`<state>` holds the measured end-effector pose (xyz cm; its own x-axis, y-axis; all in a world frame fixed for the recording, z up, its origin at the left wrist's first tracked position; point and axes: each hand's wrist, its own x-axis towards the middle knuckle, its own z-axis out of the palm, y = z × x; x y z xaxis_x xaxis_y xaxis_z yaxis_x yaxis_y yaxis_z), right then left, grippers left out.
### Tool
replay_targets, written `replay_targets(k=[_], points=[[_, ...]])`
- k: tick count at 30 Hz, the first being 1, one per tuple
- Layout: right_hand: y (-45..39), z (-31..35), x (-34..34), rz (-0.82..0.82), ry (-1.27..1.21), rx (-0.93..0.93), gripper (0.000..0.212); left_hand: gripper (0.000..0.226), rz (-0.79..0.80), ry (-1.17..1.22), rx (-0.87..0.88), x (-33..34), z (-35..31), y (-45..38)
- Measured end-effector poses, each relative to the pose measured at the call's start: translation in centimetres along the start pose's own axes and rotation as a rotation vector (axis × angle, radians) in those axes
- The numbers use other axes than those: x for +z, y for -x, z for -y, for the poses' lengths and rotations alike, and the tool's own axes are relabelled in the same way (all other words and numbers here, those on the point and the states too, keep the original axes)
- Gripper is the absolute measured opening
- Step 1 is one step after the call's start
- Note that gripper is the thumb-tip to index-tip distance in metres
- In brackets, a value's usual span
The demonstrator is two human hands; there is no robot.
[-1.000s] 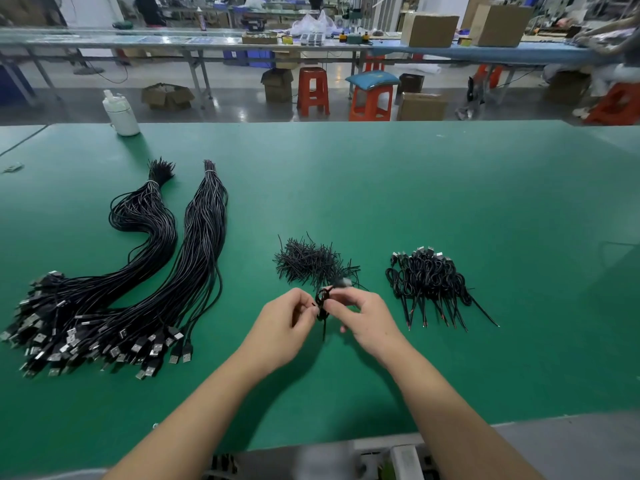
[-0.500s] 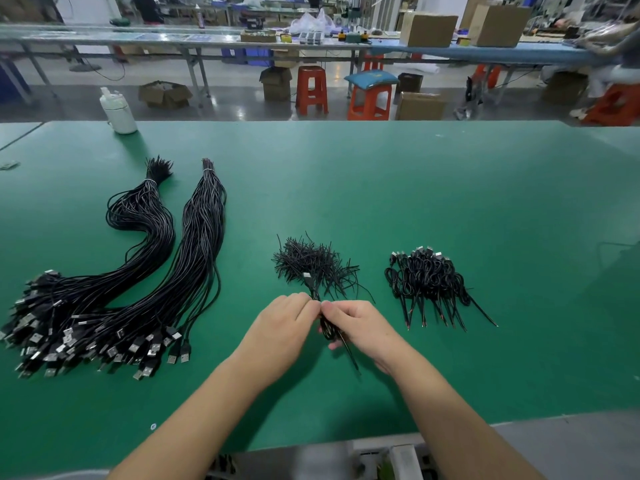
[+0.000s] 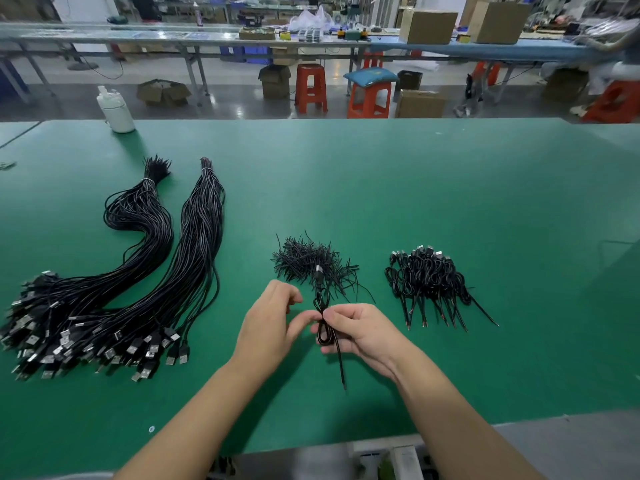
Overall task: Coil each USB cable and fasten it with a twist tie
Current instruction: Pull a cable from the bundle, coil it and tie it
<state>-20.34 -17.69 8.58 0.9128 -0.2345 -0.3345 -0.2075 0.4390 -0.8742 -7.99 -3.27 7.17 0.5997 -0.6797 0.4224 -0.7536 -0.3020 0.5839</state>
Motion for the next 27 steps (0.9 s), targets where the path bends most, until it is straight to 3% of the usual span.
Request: replay_targets(k=[5,8,12,16,22,27], points=[[-0.4,0.2,-0.8,-0.164,0.194,0.043,0.024,0.053,0.100,-0.089,-0.033,1.1,2.1,-0.2],[-0.9,1.0,-2.2,-0.311,0.413,0.072,0.021,0.038,0.046,-0.307,-0.038,1.6,4.9,-0.8],[-1.7,3.5,-4.8,-0.526,0.904,0.091,0.025,0.024,0.064,-0.586,-0.051,0.8,9.4,-1.1],[-2.8,6.7,-7.4,-0.691,1.437,0.212,0.043,0.032,0.051,-0.575,-0.181,0.6,11.9,-0.5],[-5.5,8.6,-10.9,-0.823,1.619,0.280,0.045,0.031,0.000,-0.500,-0.224,0.9,12.8,-0.4],[-7.0,7.7,-11.7,-0.837,1.721,0.333,0.048,0.037,-0.024,-0.490,-0.222,1.1,13.0,-0.5]])
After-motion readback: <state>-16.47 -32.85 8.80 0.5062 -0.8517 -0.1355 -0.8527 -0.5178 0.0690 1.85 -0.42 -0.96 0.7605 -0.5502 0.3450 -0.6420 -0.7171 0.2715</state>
